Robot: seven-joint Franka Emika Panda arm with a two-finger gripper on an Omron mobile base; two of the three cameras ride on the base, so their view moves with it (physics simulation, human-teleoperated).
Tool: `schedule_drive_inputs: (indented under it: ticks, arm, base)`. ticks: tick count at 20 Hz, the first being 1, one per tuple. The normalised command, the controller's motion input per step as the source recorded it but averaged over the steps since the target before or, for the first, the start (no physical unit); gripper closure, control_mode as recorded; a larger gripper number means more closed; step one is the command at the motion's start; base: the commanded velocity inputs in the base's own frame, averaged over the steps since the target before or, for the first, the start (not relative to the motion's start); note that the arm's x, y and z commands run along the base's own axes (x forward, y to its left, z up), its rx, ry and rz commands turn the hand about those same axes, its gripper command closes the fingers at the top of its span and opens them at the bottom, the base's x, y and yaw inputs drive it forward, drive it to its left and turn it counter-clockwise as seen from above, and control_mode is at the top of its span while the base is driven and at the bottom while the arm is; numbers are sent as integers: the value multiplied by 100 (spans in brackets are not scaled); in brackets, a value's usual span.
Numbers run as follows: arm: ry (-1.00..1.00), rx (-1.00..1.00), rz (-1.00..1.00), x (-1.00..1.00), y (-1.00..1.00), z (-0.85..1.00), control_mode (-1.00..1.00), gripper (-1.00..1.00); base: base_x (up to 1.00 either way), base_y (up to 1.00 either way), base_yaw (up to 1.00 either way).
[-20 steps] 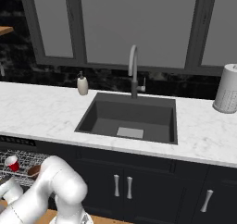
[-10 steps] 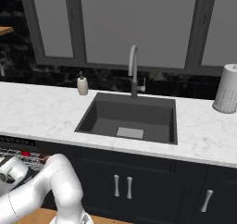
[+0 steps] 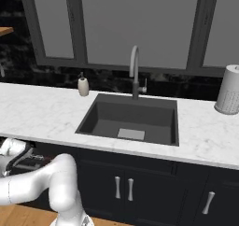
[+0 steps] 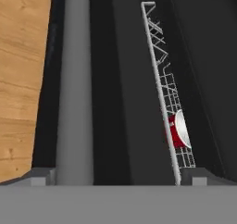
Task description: Pick up the cup and bowl from the counter, place them in the dishwasher, and close the dishwasher door.
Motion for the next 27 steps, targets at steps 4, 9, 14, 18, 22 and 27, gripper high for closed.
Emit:
schedule_drive_inputs:
  ticks: [4, 9, 14, 18, 22, 27]
  arm:
    - [-35, -8, -88, 12, 24, -100, -100, -100]
    - [-45, -5, -81, 9, 40, -90, -100, -100]
    - [-55, -22, -68, 0, 57, -96, -100, -100]
    - [-41, -30, -64, 11, 61, -93, -100, -100]
    - [-28, -22, -58, 63, 66, -26, -100, -100]
    - [-21, -11, -42, 58, 12, -45, -100, -100]
  base:
    - [0, 0, 0]
    - [0, 0, 0]
    - [0, 0, 0]
    - [0, 0, 0]
    - [0, 0, 0]
    - [0, 0, 0]
